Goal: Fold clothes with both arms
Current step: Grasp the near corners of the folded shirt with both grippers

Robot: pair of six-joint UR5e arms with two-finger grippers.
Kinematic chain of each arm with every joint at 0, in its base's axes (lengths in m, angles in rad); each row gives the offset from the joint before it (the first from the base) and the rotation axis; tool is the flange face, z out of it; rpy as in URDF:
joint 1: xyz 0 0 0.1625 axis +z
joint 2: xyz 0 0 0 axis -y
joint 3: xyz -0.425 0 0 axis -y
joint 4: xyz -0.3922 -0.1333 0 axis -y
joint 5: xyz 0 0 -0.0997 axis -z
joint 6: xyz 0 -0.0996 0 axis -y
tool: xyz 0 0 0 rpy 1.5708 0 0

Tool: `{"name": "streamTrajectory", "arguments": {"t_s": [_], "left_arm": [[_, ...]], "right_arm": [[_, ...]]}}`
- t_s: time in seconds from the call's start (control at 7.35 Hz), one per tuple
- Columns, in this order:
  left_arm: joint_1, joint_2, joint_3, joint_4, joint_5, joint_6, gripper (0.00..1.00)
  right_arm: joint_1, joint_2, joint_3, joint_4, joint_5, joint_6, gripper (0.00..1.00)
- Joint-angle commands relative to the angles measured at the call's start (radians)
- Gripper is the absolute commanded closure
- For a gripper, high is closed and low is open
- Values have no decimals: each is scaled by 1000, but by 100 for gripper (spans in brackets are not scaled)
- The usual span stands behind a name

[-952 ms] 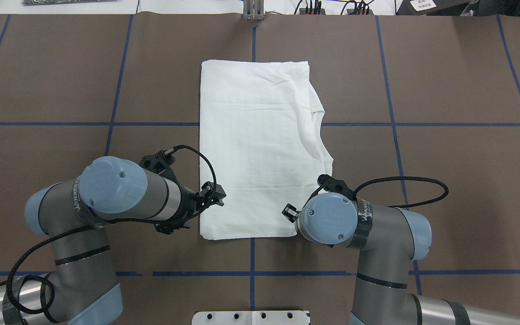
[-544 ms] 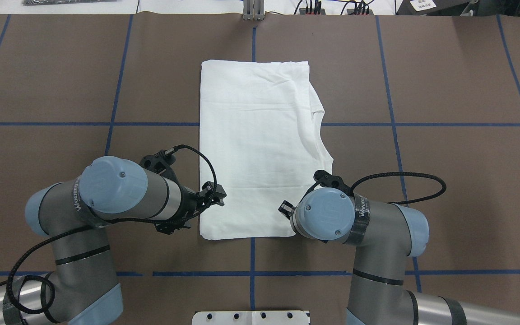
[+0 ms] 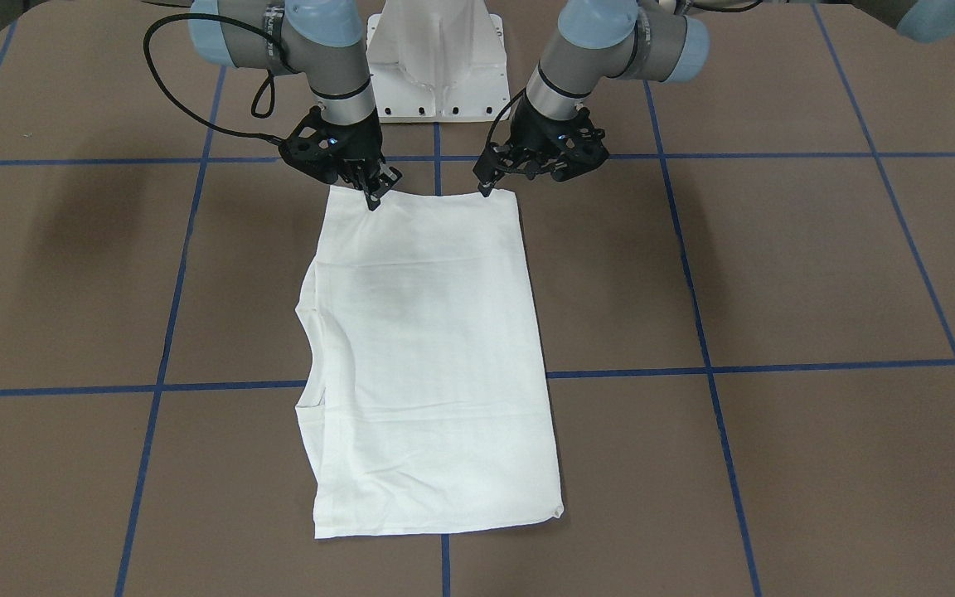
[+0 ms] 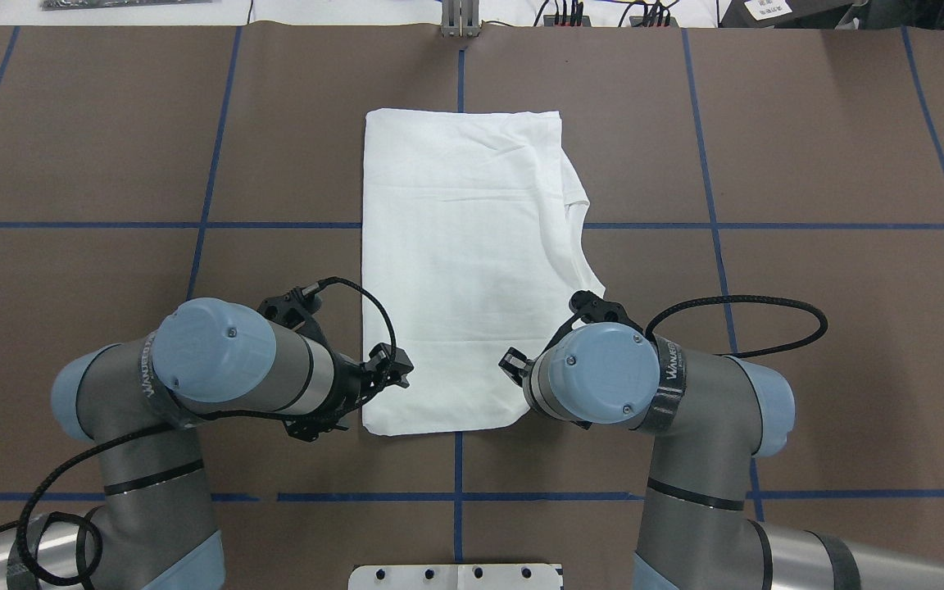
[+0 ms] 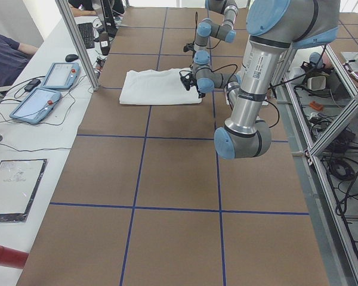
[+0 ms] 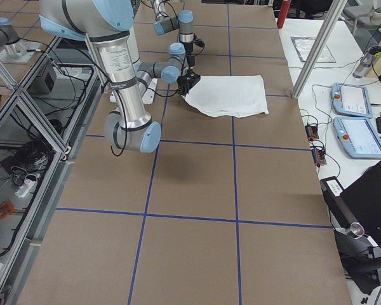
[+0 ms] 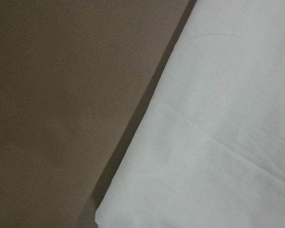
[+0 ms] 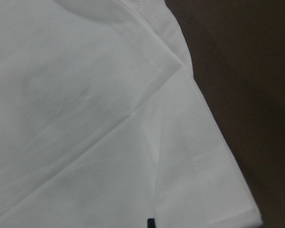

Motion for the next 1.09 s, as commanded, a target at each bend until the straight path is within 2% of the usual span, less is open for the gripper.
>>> {"name": "streamTrajectory", "arguments": {"t_s": [0.0, 0.14, 0.68, 0.95], "left_arm": [[40, -24, 30, 52, 20, -20, 4], [40, -42, 62, 55, 21, -35, 8], [40, -50, 85, 83, 52, -52, 25], [40, -50, 87, 94, 57, -52, 29]], "right_arm": [[9, 1, 3, -1, 2, -3, 100], [13, 1, 3, 1, 2, -3, 100], [23, 1, 3, -1, 3, -3, 100], [23, 1, 2, -1, 3, -3, 100]]}}
